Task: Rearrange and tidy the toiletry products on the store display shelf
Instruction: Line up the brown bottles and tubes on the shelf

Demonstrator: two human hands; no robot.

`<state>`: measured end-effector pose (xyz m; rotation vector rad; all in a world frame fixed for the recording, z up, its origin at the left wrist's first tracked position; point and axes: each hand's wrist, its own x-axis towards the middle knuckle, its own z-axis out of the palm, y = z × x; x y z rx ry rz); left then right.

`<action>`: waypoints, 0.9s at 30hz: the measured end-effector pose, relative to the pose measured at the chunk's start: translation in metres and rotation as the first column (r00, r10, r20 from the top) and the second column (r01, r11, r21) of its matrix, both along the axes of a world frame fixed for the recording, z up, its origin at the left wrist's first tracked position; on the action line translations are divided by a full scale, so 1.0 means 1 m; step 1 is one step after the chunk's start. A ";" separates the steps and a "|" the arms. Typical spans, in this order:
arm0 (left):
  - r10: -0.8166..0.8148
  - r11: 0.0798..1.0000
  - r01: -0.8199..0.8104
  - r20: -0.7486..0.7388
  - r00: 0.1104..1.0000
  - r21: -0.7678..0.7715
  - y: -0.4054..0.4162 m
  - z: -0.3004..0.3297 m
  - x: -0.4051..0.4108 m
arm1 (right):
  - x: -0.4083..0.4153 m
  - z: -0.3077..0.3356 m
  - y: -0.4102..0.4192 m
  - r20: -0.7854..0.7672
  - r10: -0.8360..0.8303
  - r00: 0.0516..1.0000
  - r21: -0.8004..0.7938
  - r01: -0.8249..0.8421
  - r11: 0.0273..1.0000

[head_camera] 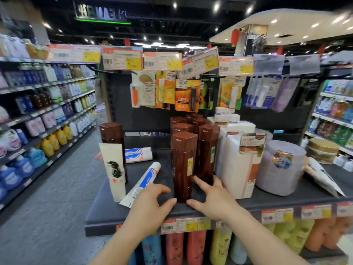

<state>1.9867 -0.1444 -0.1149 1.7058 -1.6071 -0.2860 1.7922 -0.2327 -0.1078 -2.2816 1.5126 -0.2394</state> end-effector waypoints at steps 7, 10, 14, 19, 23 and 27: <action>-0.019 1.000 0.017 0.104 0.994 0.018 0.010 0.006 0.024 | -0.001 0.001 0.004 -0.011 0.007 1.000 0.004 -0.007 1.000; -0.058 0.998 0.052 0.140 0.989 0.044 0.012 0.002 0.028 | 0.000 0.001 0.009 0.011 -0.016 1.000 0.012 0.016 1.000; -0.095 0.995 0.093 0.162 0.982 0.022 0.012 -0.002 0.028 | 0.002 0.005 0.021 0.033 -0.043 0.999 -0.005 0.043 0.999; -0.082 0.997 0.083 0.128 0.988 0.002 0.022 0.001 0.030 | -0.007 0.022 0.045 0.041 -0.048 0.998 -0.081 0.051 0.995; -0.024 1.000 0.027 0.139 0.990 -0.017 0.036 0.007 0.037 | 0.010 0.034 0.068 0.112 0.087 0.990 -0.166 -0.068 0.984; 0.051 0.998 -0.046 0.159 0.986 -0.035 0.055 0.016 0.043 | 0.052 0.033 0.076 0.112 0.251 0.962 -0.186 -0.227 0.956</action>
